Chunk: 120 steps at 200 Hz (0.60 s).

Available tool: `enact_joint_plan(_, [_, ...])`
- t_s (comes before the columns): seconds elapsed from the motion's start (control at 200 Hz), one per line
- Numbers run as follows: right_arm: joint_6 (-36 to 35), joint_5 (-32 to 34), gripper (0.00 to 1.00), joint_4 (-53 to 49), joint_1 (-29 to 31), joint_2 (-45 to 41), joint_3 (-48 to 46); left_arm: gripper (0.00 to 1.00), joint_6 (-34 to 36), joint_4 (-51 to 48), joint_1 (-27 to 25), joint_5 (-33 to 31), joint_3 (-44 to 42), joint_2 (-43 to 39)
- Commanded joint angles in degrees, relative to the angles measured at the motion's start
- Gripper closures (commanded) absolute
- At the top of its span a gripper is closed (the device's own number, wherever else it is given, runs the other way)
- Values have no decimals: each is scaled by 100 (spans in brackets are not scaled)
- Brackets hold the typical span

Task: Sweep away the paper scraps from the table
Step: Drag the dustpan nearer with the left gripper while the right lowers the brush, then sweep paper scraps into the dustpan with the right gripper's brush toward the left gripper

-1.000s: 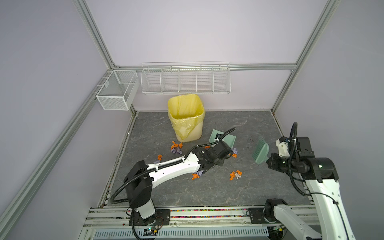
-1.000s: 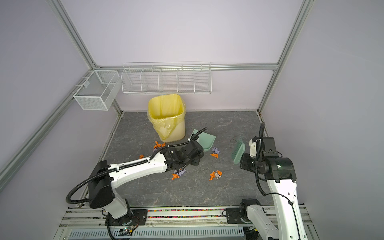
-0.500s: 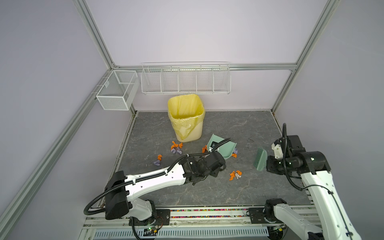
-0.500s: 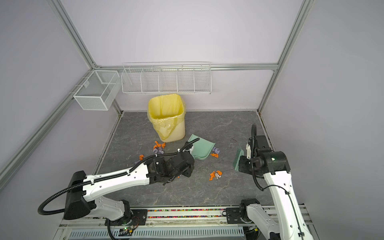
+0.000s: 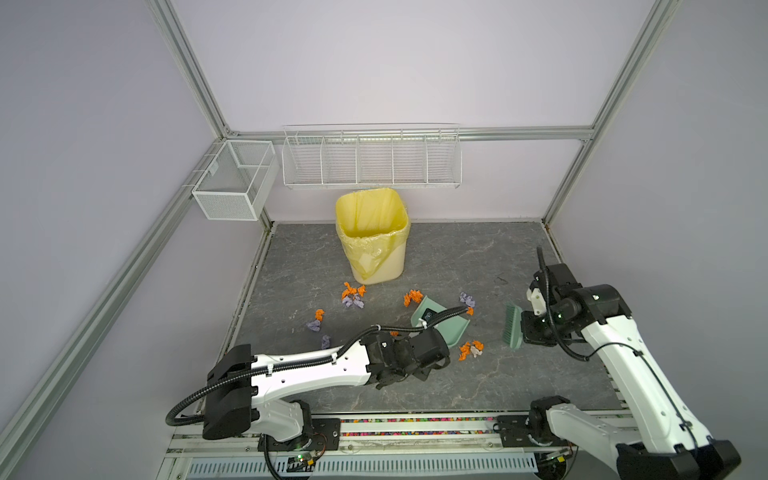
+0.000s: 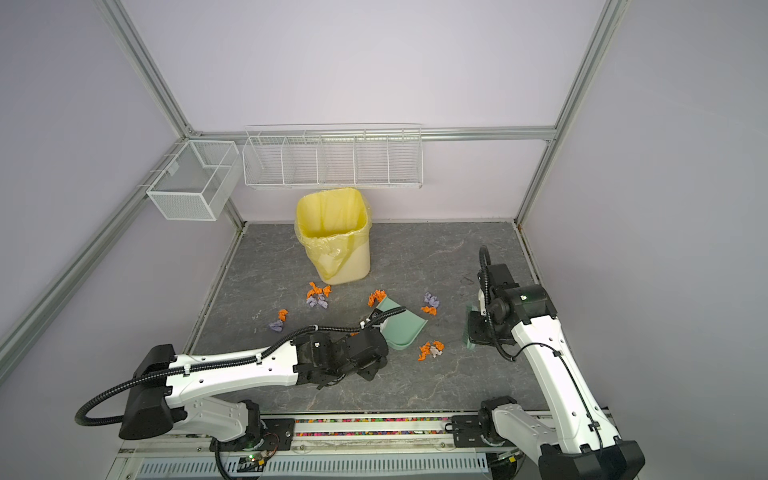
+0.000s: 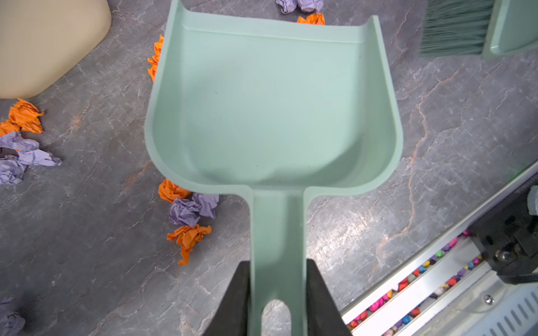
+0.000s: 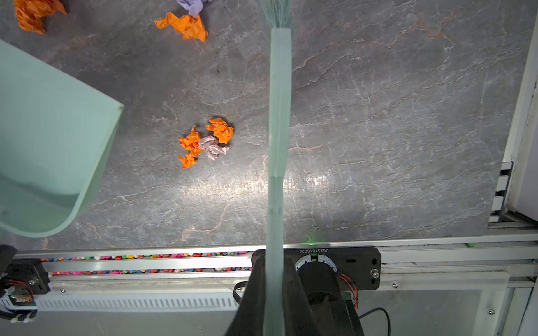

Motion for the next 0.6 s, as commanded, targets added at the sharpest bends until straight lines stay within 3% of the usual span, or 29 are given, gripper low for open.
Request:
enact_joint_plan(0.0, [-29,292,93,-191,111,267,103,90,-48,-83,-93,219,-217,-250])
enact_joint_plan(0.355, [234,1145,93,-400,1017,1111,455,90,-145,93,-372,361,-763,-471])
enact_joint_plan(0.595, [366,981,93,-271,1520,1562,557,90,-234,355,-651,563,-1028,-391])
